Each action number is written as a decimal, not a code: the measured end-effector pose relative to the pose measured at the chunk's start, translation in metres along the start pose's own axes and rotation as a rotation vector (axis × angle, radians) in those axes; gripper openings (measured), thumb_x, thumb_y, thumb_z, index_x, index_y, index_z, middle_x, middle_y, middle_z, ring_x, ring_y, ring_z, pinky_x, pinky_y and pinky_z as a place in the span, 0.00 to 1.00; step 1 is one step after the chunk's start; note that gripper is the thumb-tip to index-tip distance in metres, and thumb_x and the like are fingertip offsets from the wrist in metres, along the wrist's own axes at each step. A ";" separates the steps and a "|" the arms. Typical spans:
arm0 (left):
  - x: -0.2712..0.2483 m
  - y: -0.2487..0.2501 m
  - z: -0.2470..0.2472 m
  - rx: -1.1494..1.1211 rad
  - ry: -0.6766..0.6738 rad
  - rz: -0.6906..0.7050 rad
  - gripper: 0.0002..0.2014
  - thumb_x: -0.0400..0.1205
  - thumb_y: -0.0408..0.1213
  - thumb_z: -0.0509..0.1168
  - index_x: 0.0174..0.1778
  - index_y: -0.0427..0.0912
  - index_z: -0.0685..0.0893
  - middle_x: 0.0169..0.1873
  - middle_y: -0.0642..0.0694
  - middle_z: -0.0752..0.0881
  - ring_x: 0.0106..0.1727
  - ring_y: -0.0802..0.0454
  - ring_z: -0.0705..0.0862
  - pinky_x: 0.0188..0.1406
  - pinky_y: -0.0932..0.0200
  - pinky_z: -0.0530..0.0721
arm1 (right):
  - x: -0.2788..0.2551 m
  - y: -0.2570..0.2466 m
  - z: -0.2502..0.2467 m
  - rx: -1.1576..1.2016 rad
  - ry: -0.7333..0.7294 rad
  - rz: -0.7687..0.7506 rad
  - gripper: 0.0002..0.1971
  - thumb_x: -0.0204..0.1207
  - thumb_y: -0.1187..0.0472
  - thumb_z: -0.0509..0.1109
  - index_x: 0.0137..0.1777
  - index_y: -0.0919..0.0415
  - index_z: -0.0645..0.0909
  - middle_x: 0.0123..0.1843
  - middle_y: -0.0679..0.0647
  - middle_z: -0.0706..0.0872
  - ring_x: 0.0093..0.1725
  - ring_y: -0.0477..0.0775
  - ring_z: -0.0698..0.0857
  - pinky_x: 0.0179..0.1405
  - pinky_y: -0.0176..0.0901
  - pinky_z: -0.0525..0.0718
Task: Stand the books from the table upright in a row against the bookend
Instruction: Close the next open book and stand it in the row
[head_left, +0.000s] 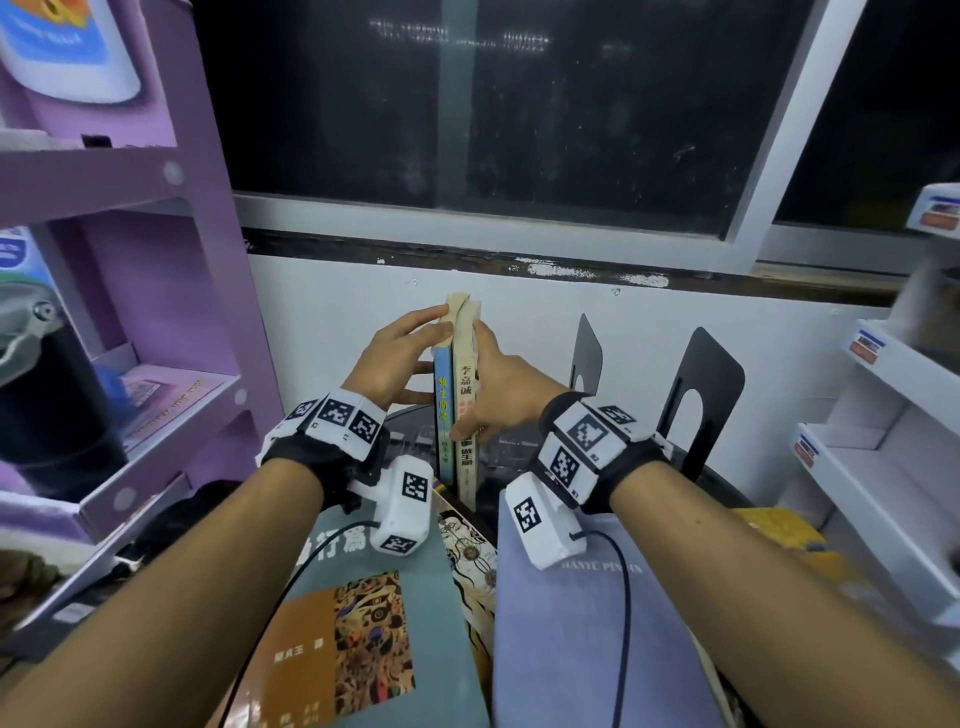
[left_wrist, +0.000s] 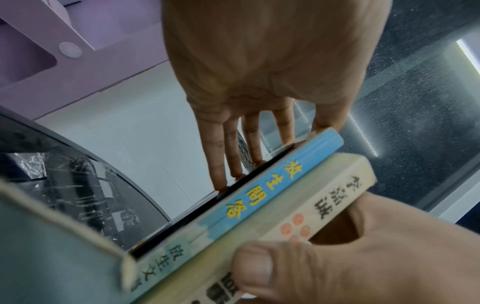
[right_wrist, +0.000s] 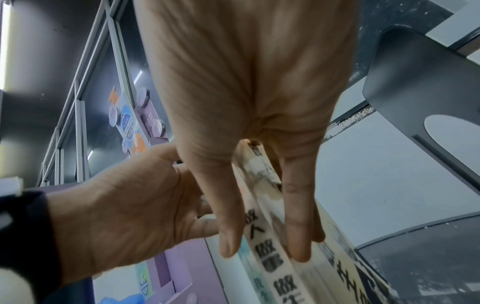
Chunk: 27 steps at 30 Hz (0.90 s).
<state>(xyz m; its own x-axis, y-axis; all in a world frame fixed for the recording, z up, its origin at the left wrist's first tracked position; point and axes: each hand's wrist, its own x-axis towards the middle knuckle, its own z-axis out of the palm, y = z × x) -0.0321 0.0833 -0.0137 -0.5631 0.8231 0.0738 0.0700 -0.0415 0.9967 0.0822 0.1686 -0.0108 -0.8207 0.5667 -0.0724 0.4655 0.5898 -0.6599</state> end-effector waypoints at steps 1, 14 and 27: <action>0.000 0.000 0.000 0.001 0.002 0.003 0.14 0.83 0.46 0.63 0.65 0.59 0.82 0.57 0.46 0.86 0.52 0.48 0.86 0.42 0.52 0.88 | 0.002 0.002 0.002 0.003 -0.001 -0.001 0.67 0.64 0.72 0.82 0.83 0.46 0.31 0.56 0.65 0.83 0.45 0.64 0.90 0.38 0.59 0.91; -0.003 0.002 0.002 0.047 -0.036 0.023 0.14 0.85 0.43 0.61 0.67 0.54 0.79 0.51 0.48 0.87 0.47 0.53 0.86 0.37 0.56 0.86 | 0.012 0.006 0.003 0.055 0.053 0.003 0.66 0.64 0.73 0.82 0.84 0.49 0.33 0.59 0.64 0.83 0.47 0.64 0.90 0.37 0.58 0.91; -0.004 0.004 0.001 0.049 -0.021 -0.003 0.14 0.85 0.45 0.61 0.68 0.56 0.78 0.50 0.48 0.87 0.47 0.53 0.86 0.38 0.55 0.86 | 0.008 0.002 0.000 0.029 -0.014 -0.010 0.65 0.69 0.69 0.80 0.83 0.48 0.26 0.59 0.64 0.85 0.48 0.63 0.90 0.44 0.59 0.91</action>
<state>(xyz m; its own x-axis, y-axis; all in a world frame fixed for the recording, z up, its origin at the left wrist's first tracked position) -0.0287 0.0802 -0.0097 -0.5457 0.8351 0.0695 0.1088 -0.0117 0.9940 0.0766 0.1740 -0.0130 -0.8302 0.5522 -0.0758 0.4473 0.5789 -0.6818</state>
